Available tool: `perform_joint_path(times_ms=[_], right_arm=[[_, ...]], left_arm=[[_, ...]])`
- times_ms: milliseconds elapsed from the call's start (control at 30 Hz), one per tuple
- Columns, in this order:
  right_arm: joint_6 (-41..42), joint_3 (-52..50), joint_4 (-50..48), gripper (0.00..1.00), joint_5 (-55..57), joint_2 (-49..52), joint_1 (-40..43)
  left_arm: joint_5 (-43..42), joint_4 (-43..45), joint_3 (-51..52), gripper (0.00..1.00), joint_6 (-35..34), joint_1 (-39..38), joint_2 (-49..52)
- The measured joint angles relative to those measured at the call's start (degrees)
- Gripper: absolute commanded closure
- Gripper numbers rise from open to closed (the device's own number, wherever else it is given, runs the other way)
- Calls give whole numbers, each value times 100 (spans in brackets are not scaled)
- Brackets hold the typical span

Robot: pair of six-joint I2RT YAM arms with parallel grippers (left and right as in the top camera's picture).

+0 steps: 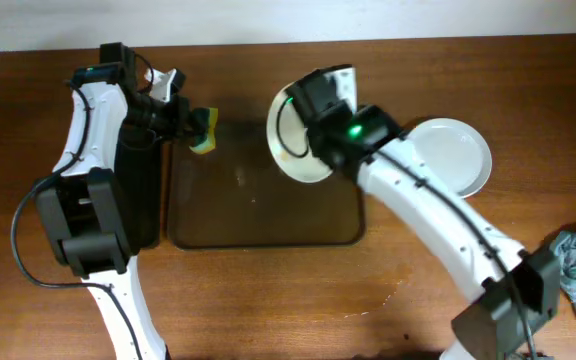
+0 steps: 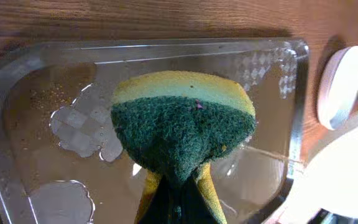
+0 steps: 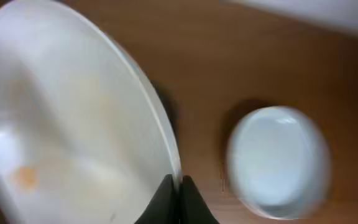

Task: Clean dirty plates on tray and stack at the side
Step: 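Carry the plate right and stack it on the plate pile, then place the sponge back on the black tray with left gripper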

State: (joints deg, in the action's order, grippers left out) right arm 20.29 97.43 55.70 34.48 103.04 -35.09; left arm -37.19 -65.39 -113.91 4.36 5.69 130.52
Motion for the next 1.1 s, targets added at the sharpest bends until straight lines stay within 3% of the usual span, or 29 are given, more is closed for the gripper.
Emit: perform_joint_path(times_ms=[200,333,433,500,633,733,833,867,900,967,1100], right_arm=[[-96,0,92,96,3504,9,-1285],[-98,0,98,96,3801,9,-1305],[33,0,210,96,2498,0,-1003],[221,0,302,96,979,-181,-284],[352,15,907,96,-1582,-839,2197],[372,-544,914,96,-2376,-872,4393],[374,-1794,-422,94,-2629,-935,5128],[402,-2492,-1084,54,-2756,-898,5261],[468,-2889,-1473,36,-2861,-870,5257],[501,-3158,-1834,29,-3209,-769,5230],[376,-3176,-1893,23,-4242,-708,5036]], left_arm=[[457,0,0,100,0,-50,0],[509,0,0,99,0,-50,0],[560,0,0,100,0,-50,0],[575,-20,0,99,0,-50,0],[577,-22,0,100,0,-50,0],[581,-20,0,100,0,-50,0],[645,-17,0,100,0,-50,0],[804,-20,0,100,0,-52,0],[1154,-197,-44,99,0,-55,2],[1958,-1344,-914,99,24,0,105],[3657,-2446,-2594,100,-295,227,63]])
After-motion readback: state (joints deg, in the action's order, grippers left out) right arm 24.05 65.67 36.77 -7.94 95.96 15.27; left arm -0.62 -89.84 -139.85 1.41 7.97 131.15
